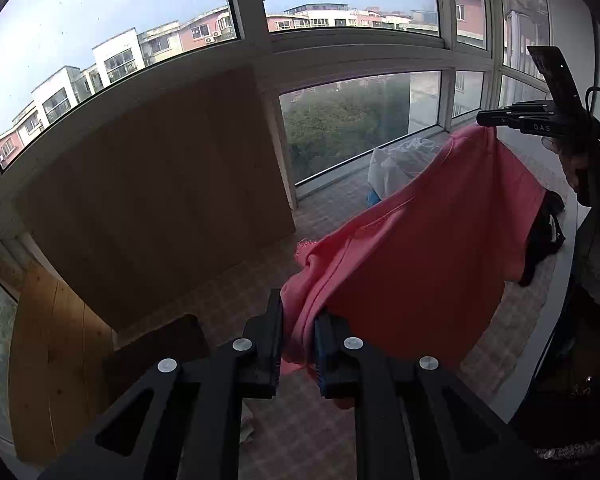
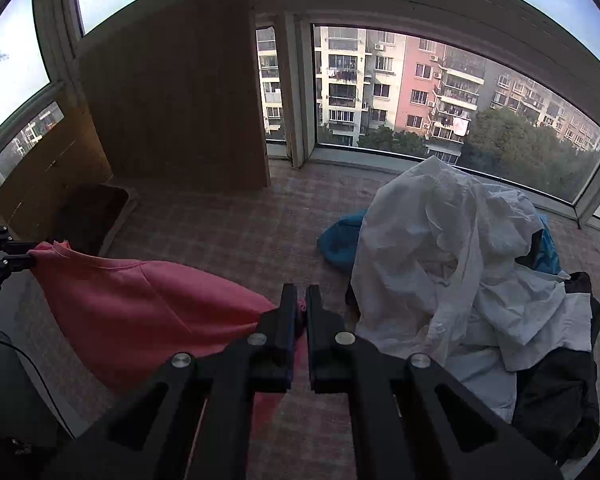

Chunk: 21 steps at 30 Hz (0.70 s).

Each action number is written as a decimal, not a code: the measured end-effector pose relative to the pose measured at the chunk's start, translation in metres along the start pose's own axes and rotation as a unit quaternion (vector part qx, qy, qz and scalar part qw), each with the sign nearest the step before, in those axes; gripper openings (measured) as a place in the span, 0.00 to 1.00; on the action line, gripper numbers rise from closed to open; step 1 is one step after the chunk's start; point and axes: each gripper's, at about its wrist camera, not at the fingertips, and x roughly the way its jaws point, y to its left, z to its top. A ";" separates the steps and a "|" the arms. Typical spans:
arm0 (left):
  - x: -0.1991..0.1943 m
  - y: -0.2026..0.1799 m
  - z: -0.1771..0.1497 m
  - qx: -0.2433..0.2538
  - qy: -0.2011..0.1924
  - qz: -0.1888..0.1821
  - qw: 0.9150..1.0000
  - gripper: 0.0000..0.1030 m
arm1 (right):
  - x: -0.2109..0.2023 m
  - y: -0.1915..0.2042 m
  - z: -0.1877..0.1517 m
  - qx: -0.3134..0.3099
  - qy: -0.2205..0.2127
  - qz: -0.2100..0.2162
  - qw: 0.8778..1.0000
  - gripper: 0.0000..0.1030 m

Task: Fold clothes
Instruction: 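Lift the pink shirt high with both tools and shake it open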

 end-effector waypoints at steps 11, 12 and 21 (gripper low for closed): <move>0.160 0.004 -0.077 -0.003 0.166 -0.050 0.985 0.38 | 0.070 -0.044 -0.085 0.032 0.095 0.058 0.993 0.54; 0.168 0.008 -0.070 -0.004 0.166 -0.063 0.984 0.42 | 0.069 -0.042 -0.085 0.031 0.096 0.062 0.993 0.54; 0.252 -0.001 -0.058 0.007 0.238 -0.144 0.960 0.42 | 0.103 -0.045 -0.092 0.032 0.132 0.061 0.989 0.54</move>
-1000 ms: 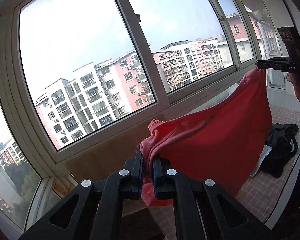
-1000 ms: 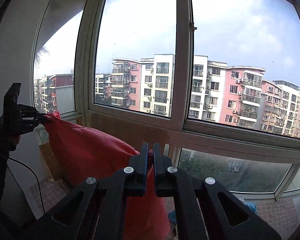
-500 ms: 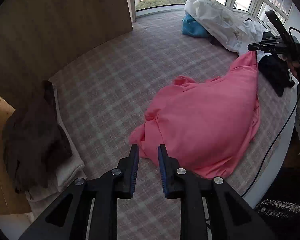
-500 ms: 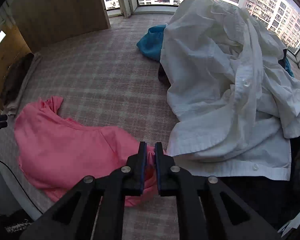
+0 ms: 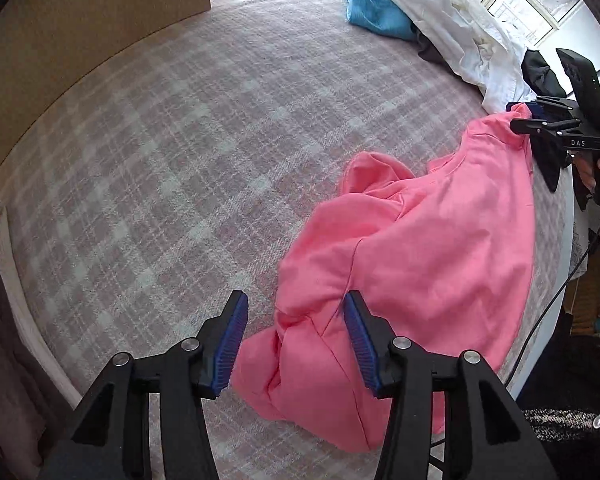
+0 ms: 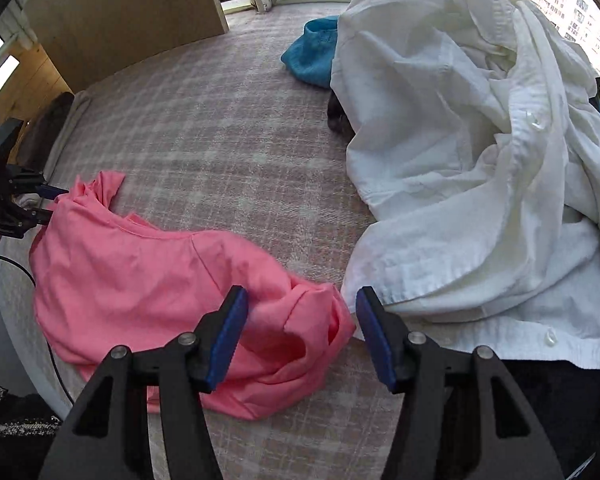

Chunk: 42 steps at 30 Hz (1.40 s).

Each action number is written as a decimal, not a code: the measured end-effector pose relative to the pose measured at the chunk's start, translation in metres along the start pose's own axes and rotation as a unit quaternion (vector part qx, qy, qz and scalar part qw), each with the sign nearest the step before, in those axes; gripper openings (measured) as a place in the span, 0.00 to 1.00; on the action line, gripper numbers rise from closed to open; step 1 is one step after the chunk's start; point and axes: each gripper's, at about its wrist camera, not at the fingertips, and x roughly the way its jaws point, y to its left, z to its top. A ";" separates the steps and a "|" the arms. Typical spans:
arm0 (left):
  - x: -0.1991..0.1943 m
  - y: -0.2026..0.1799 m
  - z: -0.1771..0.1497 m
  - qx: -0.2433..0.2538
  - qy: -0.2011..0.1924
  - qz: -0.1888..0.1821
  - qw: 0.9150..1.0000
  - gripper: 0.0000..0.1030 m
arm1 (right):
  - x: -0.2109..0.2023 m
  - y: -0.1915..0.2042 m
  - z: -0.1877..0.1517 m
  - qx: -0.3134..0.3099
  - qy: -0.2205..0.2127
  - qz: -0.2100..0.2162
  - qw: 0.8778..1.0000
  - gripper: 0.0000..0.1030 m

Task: Fold clothes
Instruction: 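Lift the pink shirt high with both tools and shake it open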

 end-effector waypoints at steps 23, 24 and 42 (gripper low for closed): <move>-0.298 -0.018 -0.055 -0.030 -0.319 0.140 0.937 0.06 | -0.319 0.107 0.063 -0.096 -0.356 -0.002 0.930 0.04; -0.326 -0.027 -0.059 -0.026 -0.343 0.159 0.925 0.06 | -0.345 0.118 0.060 -0.108 -0.378 -0.007 0.919 0.04; -0.574 -0.159 -0.154 0.029 -0.501 0.347 0.792 0.06 | -0.518 0.186 -0.007 -0.166 -0.521 -0.015 0.837 0.04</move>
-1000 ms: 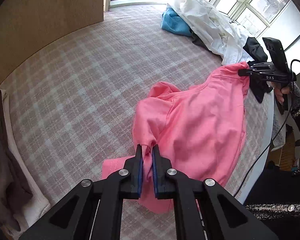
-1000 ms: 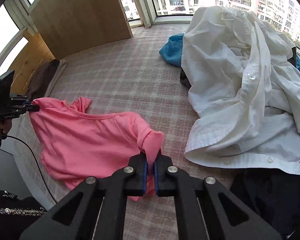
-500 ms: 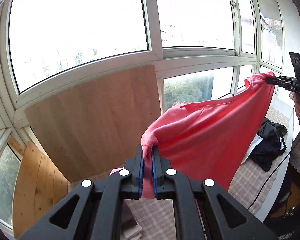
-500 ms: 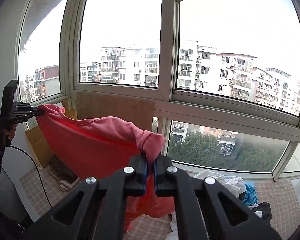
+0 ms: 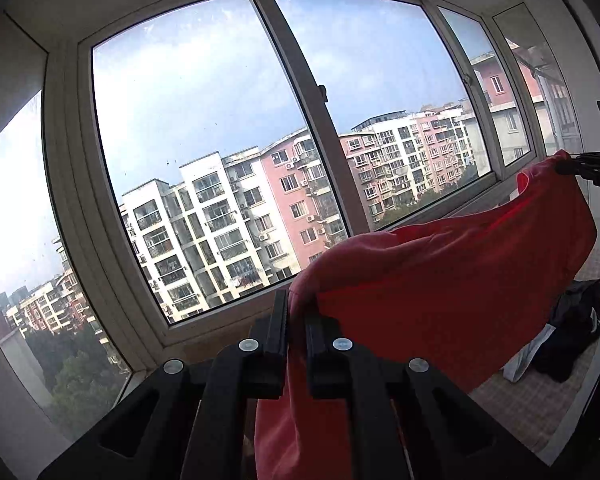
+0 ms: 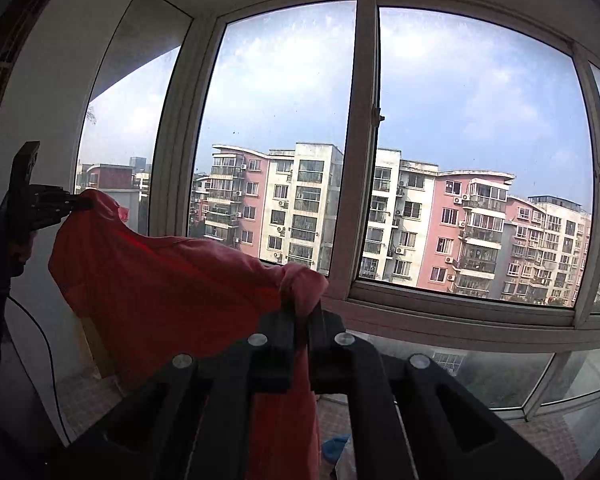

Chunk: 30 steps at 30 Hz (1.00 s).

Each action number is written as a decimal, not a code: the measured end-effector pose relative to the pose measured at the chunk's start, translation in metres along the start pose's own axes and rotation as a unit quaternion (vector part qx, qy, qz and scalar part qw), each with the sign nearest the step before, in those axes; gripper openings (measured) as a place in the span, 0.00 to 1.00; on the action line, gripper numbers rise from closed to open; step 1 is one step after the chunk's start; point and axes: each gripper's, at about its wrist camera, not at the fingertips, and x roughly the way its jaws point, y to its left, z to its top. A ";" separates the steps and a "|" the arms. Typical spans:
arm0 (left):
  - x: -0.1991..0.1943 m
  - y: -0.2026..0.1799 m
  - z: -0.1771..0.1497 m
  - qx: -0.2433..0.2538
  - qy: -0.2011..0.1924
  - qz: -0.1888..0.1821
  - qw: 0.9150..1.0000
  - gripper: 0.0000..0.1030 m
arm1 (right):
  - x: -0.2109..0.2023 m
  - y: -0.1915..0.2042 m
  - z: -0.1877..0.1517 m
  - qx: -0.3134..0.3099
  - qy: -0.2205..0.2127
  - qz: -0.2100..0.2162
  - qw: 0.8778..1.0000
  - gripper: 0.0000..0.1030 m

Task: Fold clothes
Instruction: 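Lift the pink shirt high with both tools and shake it open, then lower the pink shirt onto the mat with both tools, spreading it flat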

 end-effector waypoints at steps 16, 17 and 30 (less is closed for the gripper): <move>0.270 -0.047 -0.161 -0.018 0.251 -0.046 0.967 0.06 | 0.301 -0.088 -0.231 0.090 0.261 -0.043 0.960 0.04; 0.297 -0.057 -0.185 -0.018 0.277 -0.051 0.959 0.06 | 0.324 -0.089 -0.258 0.088 0.280 -0.046 0.955 0.04; 0.351 -0.110 -0.325 -0.039 0.390 -0.111 0.913 0.16 | 0.257 -0.127 -0.302 0.172 0.313 -0.019 0.934 0.43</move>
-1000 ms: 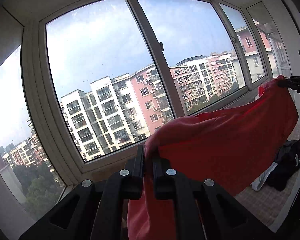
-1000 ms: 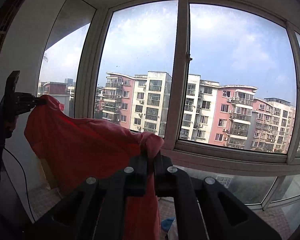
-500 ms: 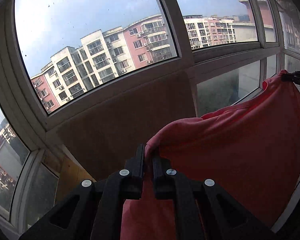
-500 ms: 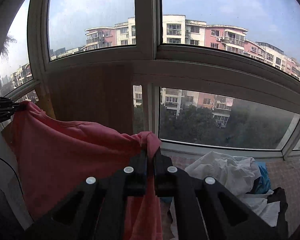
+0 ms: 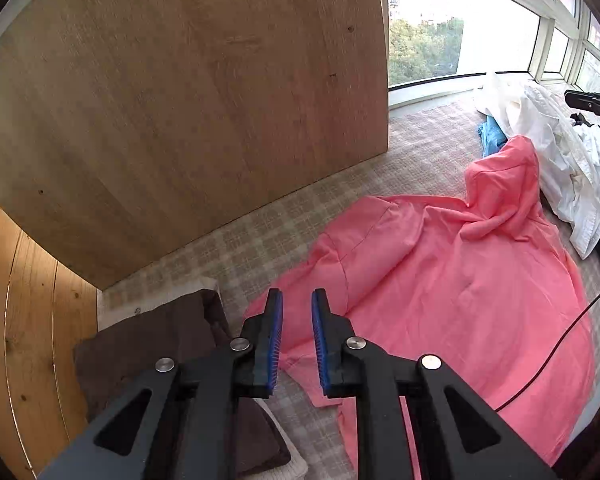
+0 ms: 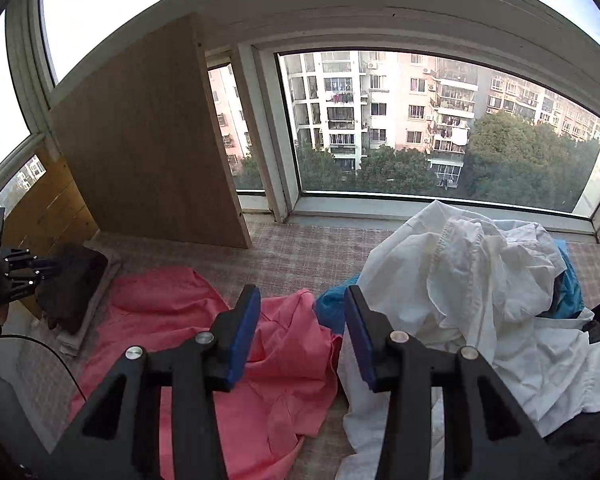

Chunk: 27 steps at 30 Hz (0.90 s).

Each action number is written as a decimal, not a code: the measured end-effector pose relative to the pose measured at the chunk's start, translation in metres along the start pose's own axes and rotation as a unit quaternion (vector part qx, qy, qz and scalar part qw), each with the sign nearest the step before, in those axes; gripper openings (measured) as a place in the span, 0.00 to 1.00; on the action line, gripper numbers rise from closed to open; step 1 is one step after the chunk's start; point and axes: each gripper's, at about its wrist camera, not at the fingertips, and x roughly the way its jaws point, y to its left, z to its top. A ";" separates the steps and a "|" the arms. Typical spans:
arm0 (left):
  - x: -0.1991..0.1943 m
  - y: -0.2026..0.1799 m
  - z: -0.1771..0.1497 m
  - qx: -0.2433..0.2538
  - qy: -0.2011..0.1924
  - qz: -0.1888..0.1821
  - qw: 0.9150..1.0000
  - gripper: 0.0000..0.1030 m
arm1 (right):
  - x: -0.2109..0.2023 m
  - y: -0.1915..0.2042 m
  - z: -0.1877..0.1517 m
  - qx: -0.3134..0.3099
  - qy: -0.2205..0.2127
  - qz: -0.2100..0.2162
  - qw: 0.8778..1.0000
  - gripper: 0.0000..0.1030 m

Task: Fold clothes
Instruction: 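Lower the pink shirt onto the mat with both tools, spreading it flat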

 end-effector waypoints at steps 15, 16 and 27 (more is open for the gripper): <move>-0.089 -0.089 -0.238 0.017 0.061 -0.135 0.989 0.33 | -0.059 0.050 -0.295 -0.009 0.172 0.052 0.984 0.49; -0.083 -0.100 -0.252 0.017 0.073 -0.148 0.986 0.33 | -0.054 0.053 -0.307 -0.013 0.185 0.052 0.981 0.49; -0.041 -0.213 -0.300 0.044 0.131 -0.209 0.968 0.33 | -0.032 0.077 -0.345 -0.102 0.208 0.059 0.971 0.52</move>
